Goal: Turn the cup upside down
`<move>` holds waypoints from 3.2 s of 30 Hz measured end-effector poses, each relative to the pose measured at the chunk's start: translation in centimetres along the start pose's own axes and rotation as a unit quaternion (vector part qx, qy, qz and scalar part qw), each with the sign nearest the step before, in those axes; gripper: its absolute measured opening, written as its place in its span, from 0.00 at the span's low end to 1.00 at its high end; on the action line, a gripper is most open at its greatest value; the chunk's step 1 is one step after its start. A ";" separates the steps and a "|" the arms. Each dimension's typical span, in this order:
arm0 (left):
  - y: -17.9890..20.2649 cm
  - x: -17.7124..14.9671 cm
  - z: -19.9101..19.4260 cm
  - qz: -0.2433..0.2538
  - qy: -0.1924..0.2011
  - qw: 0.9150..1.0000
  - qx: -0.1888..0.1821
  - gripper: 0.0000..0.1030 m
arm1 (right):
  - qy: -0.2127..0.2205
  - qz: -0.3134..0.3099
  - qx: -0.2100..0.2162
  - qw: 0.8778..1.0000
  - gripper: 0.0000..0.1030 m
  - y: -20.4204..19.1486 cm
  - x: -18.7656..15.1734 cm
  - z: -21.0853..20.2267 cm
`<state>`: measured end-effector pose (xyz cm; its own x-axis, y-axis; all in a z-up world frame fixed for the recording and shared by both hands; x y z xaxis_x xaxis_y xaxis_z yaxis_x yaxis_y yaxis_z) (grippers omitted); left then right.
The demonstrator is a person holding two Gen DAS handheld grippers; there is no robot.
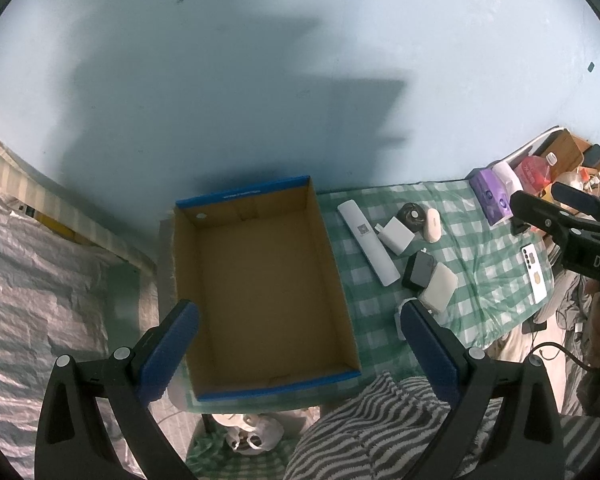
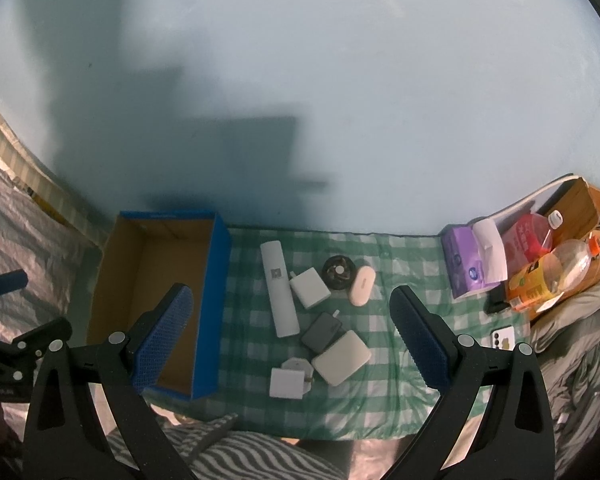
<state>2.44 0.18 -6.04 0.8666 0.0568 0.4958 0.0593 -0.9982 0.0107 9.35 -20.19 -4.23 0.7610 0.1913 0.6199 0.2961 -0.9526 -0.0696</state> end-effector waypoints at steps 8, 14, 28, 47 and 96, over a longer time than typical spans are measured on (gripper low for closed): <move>-0.1 -0.1 0.1 -0.001 -0.002 1.000 -0.001 0.99 | -0.002 0.000 -0.001 1.000 0.96 0.0 -0.1 0.0; -0.2 -0.1 0.2 0.001 -0.004 1.000 0.000 0.99 | -0.006 0.000 -0.004 1.000 0.96 0.4 -0.5 -0.2; -3.8 -1.6 3.9 -0.023 -0.061 0.998 0.027 0.99 | -0.076 0.016 -0.013 0.997 0.96 2.3 -2.1 3.2; -12.6 -5.3 10.1 -0.076 -0.123 0.988 0.062 0.98 | -0.168 0.026 0.008 0.985 0.96 2.2 -6.9 10.2; -16.5 -13.7 19.7 -0.092 -0.246 0.964 0.031 0.08 | -0.312 0.030 0.003 0.950 0.90 2.1 -19.4 19.4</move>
<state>-0.67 16.24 -30.16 0.9680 0.2504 0.0187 0.2504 -0.9681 -0.0007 6.41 -21.31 -31.54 0.9698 0.2419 0.0304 0.2438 -0.9650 -0.0964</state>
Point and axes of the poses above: each gripper's, at about its wrist camera, not at the fingertips, and z roughly the way its jaws point, y to its right, x to its top, the point moved 5 cm from there along z, roughly the way its jaws point, and after that the axes turned 6 degrees about y, right-handed, at the moved point
